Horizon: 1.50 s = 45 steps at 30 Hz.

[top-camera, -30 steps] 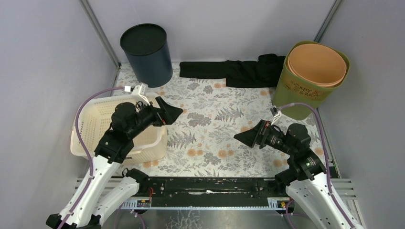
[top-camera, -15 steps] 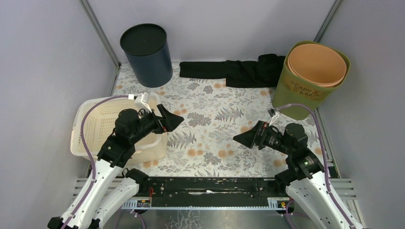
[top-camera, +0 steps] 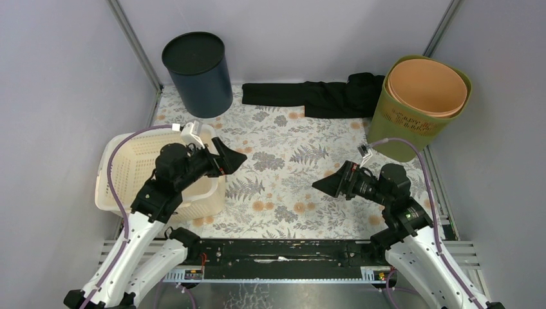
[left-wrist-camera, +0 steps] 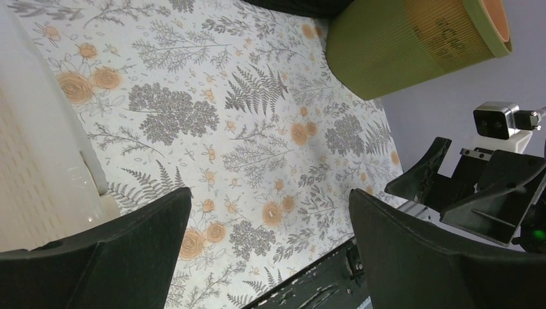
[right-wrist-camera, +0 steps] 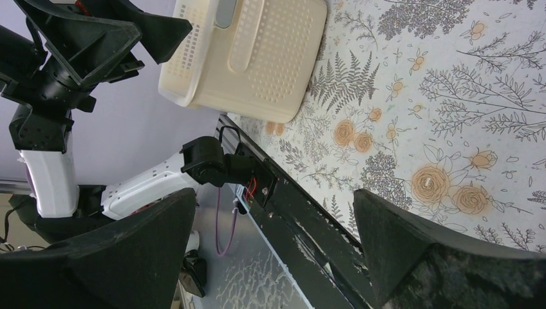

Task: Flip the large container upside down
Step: Move the container to the center of the board.

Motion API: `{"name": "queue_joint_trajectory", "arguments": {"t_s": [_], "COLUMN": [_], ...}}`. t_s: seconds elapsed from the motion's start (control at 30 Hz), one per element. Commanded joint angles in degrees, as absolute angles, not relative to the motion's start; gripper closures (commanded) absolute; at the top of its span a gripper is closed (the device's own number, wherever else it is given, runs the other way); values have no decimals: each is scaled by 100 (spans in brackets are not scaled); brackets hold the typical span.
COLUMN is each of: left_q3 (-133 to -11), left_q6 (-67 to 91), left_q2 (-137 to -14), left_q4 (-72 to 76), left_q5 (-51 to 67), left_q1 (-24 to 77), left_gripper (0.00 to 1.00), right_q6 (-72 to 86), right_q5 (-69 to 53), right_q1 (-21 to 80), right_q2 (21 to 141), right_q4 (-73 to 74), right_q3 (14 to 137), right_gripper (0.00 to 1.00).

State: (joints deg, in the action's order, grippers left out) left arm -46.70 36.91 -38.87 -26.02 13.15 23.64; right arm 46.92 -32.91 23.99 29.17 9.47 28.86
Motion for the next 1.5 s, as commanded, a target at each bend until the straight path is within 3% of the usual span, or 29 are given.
{"name": "queue_joint_trajectory", "arguments": {"t_s": [0.0,0.53,0.73,0.9,1.03,1.2,1.47], "left_q3": [-4982,-5186,-5392,-5622,-5749,-5856,-6105], "left_q6": [3423,3386,3346,3232,3170,3138,2857], "left_q2": [-3944,-4132,-4225,-4374,-4497,-4435,-4649], "left_q4": [-2719,-2557,-2584,-2675,-2708,-2840,-3852], "left_q5": [1041,1098,1175,1247,1349,1226,-240], "left_q1": [2347,2347,2346,2345,2347,2351,2347], "left_gripper": [0,0,0,0,0,0,0], "right_q6": [4705,4592,3564,2470,2165,2367,3109], "right_q5": [-3523,-3479,-2729,-1517,-964,-1867,-3015], "right_q1": [2391,2391,2391,2390,2385,2391,2418], "right_q2": [2988,3355,4338,5425,5928,6393,6423], "right_q4": [526,251,1341,2967,3262,2830,1624], "right_q3": [2846,3066,4516,6424,7308,7635,6467], "right_gripper": [1,1,1,1,1,2,7]}}
